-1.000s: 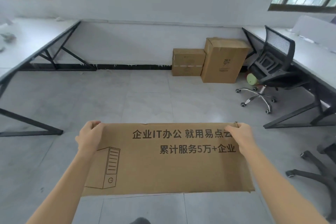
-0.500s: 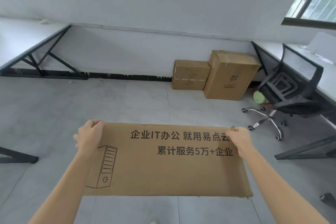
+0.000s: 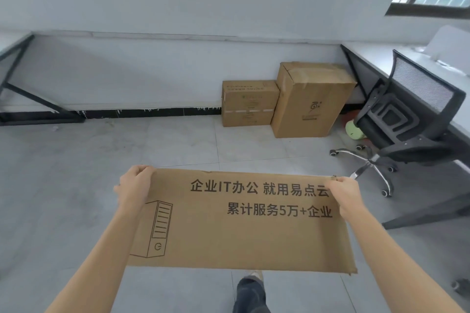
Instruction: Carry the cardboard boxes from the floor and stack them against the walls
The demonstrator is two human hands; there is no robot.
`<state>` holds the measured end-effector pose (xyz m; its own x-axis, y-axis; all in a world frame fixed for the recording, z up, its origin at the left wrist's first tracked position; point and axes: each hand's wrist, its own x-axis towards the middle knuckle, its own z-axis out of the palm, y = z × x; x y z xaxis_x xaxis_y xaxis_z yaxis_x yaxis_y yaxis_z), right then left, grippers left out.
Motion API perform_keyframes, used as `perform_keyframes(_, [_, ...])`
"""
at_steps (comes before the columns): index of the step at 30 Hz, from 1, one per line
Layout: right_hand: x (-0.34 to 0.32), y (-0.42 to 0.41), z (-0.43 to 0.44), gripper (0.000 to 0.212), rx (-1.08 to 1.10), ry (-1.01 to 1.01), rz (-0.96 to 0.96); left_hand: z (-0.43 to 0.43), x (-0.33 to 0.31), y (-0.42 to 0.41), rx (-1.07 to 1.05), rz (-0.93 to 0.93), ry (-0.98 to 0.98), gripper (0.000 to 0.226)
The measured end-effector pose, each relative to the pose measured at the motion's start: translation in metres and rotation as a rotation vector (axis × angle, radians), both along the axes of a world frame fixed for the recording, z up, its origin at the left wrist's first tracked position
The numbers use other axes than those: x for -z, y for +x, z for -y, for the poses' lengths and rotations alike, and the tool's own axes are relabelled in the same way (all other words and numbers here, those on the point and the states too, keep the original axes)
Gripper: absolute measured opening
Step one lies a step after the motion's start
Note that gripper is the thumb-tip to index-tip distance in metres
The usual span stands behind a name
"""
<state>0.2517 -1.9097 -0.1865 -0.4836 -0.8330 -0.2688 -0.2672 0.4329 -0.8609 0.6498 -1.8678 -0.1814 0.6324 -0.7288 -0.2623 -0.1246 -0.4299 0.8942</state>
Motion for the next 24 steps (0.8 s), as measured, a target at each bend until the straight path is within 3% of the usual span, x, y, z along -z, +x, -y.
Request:
perform_keyframes(9, [-0.006, -0.060, 0.188, 0.004, -0.050, 0.040, -0.035, 0.164, -0.001, -0.067, -0.057, -0.017, -0.031, 0.010])
perform_keyframes(18, [0.009, -0.080, 0.348, 0.007, -0.085, 0.066, -0.003, 0.310, 0.017, -0.084, -0.113, -0.070, -0.055, 0.015])
perform_keyframes(22, [0.016, -0.072, 0.437, 0.020, -0.097, 0.089, -0.004, 0.393, 0.031, -0.074, -0.127, -0.085, -0.039, 0.013])
perform_keyframes(24, [0.018, -0.067, 0.481, 0.008, -0.091, 0.118, -0.018, 0.435, 0.033, -0.068, -0.132, -0.116, -0.014, 0.014])
